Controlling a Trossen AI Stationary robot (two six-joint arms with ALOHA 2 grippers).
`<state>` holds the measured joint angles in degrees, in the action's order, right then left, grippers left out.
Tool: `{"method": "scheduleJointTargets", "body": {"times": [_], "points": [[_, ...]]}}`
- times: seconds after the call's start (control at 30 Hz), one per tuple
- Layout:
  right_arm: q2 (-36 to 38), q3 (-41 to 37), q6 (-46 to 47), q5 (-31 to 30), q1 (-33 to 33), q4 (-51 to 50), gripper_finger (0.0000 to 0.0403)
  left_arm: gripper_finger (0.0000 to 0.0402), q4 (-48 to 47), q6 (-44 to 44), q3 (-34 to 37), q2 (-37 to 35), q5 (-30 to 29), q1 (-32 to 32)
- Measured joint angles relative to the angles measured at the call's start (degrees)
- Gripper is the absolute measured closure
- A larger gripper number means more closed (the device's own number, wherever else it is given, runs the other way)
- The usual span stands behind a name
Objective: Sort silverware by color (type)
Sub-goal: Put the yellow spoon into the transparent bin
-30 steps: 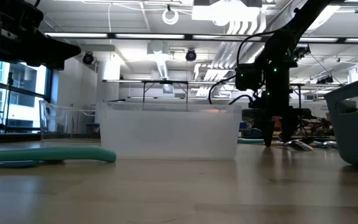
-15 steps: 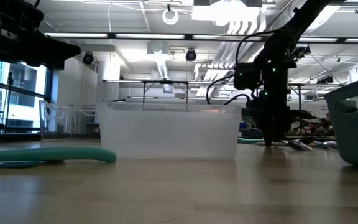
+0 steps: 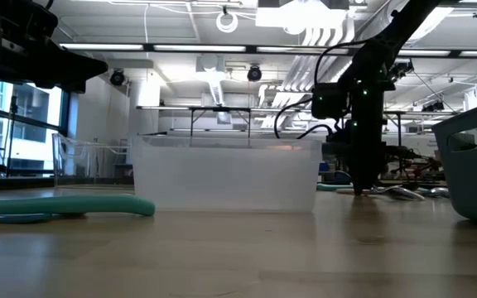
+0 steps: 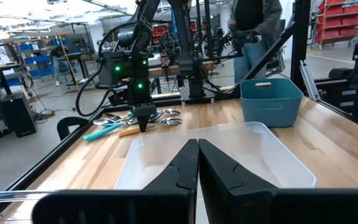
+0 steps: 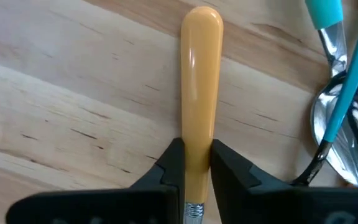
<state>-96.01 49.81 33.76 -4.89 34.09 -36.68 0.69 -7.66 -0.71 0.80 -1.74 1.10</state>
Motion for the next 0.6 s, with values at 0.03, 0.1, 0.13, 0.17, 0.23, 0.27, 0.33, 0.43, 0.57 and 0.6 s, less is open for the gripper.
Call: {"method": "scheduleJointTargets", "body": {"times": [0.03, 0.1, 0.13, 0.17, 0.23, 0.27, 0.33, 0.43, 0.57, 0.6], "points": [[0.1, 0.0, -0.9, 0.0, 0.0, 0.1, 0.0367, 0.0398, 0.0, 0.0, 0.0, 0.0, 0.0, 0.0], [0.9, -0.1, -2.2, 0.0, 0.0, 0.1, 0.0372, 0.0398, 0.0, 0.0, 0.0, 0.0, 0.0, 0.0], [1.6, -0.3, -2.3, -0.2, 0.0, 0.1, 0.0372, 0.0398, 0.0, 0.0, 0.0, 0.0, 0.0, 0.0], [2.7, -0.4, -2.4, -0.8, 0.1, 0.1, 0.0372, 0.0398, 0.0, 0.0, 0.0, 0.0, 0.0, 0.0], [6.2, -0.4, -3.3, -1.6, 0.2, 1.3, 0.0372, 0.0398, 0.0, 0.0, 0.0, 0.0, 0.0, 0.0], [8.2, -0.2, -4.0, -2.0, 0.2, 2.2, 0.0372, 0.0398, 0.0, 0.0, 0.0, 0.0, 0.0, 0.0], [12.0, -0.2, -5.7, -1.8, 0.1, 3.5, 0.0372, 0.0398, 0.0, 0.0, 0.0, 0.0, 0.0, 0.0], [18.5, -0.2, -9.1, -0.9, 0.0, 8.2, 0.0372, 0.0398, 0.0, 0.0, 0.0, 0.0, 0.0, 0.0], [25.7, -0.2, -12.8, 2.0, -0.1, 15.2, 0.0372, 0.0398, 0.0, 0.0, 0.0, 0.0, 0.0, 0.0], [27.4, -0.2, -13.6, 2.8, -0.2, 17.5, 0.0372, 0.0398, 0.0, 0.0, 0.0, 0.0, 0.0, 0.0]]}}
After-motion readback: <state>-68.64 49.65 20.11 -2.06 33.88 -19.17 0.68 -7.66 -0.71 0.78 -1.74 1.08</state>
